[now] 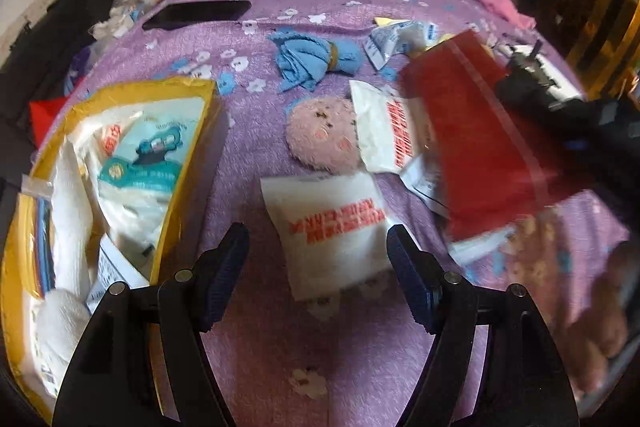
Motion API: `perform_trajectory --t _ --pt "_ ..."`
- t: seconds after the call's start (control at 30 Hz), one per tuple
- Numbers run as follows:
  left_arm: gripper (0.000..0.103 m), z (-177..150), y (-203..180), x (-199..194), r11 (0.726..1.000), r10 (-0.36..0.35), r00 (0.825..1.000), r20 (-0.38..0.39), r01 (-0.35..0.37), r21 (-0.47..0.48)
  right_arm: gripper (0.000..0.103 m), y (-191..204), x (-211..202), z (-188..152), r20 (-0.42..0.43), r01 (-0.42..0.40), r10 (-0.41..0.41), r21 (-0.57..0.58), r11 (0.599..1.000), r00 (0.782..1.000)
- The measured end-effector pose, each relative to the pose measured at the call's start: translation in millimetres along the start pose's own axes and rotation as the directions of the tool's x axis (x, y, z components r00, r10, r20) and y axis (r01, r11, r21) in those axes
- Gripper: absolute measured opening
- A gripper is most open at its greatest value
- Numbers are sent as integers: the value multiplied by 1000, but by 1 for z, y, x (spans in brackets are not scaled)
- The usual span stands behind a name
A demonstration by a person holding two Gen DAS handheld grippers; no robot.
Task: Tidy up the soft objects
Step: 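Grasp red pouch with right gripper while left gripper grasps beige paper strip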
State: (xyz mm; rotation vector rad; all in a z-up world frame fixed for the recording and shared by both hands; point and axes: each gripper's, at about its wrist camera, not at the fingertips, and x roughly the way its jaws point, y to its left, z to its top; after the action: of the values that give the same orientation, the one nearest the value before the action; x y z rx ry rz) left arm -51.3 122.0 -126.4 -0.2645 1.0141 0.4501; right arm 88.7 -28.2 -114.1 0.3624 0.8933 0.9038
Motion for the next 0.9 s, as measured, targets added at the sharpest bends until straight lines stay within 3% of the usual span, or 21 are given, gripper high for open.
perform_trajectory --t 0.07,0.1,0.23,0.37,0.43,0.5,0.53,0.57,0.6,0.63,0.73,0.77,0.83,0.87,0.9 --pt "73 3 -8 9 998 47 999 -13 -46 52 14 -4 -9 2 43 -10 9 11 1000 999" --pt "79 5 -12 12 996 47 999 -9 -46 77 14 -4 -11 3 56 -5 5 11 1000 998" --pt "85 9 -18 22 993 54 998 -16 -52 108 6 -5 -23 5 98 -20 19 11 1000 995" --pt "83 7 -18 22 991 56 998 12 -57 125 8 -2 -19 6 89 2 -2 -4 1000 996" --pt "69 6 -15 19 990 82 996 41 -86 113 9 -8 -13 7 62 -21 19 38 999 998" --pt "38 5 -10 15 987 130 989 64 -135 82 9 -13 -15 8 67 -13 8 66 998 998" --pt "31 5 -4 13 987 141 987 74 -146 67 9 -14 -16 9 68 -6 2 71 997 998" --pt "13 5 2 10 988 142 986 81 -147 48 11 -14 -16 10 66 -3 -1 69 998 998" --pt "7 5 8 7 994 105 992 75 -107 23 11 -13 -16 10 62 3 -7 61 998 998" --pt "7 4 17 6 1000 23 999 42 -23 -18 11 -11 -16 10 62 16 -19 50 999 998" --pt "6 -2 25 -7 998 -33 998 56 37 -56 13 -8 -14 9 65 65 -66 26 998 996" --pt "6 -5 29 -13 992 -91 994 58 95 -81 20 -8 -15 9 65 62 -63 27 998 996" --pt "6 -11 33 -20 978 -167 984 60 173 -115 45 -11 -15 10 65 46 -48 37 998 997" --pt "6 -14 35 -22 974 -184 981 60 191 -125 67 -12 -14 10 58 39 -42 46 998 997" --pt "6 -16 37 -23 966 -210 976 57 217 -141 75 -13 -12 8 48 43 -45 51 998 998"
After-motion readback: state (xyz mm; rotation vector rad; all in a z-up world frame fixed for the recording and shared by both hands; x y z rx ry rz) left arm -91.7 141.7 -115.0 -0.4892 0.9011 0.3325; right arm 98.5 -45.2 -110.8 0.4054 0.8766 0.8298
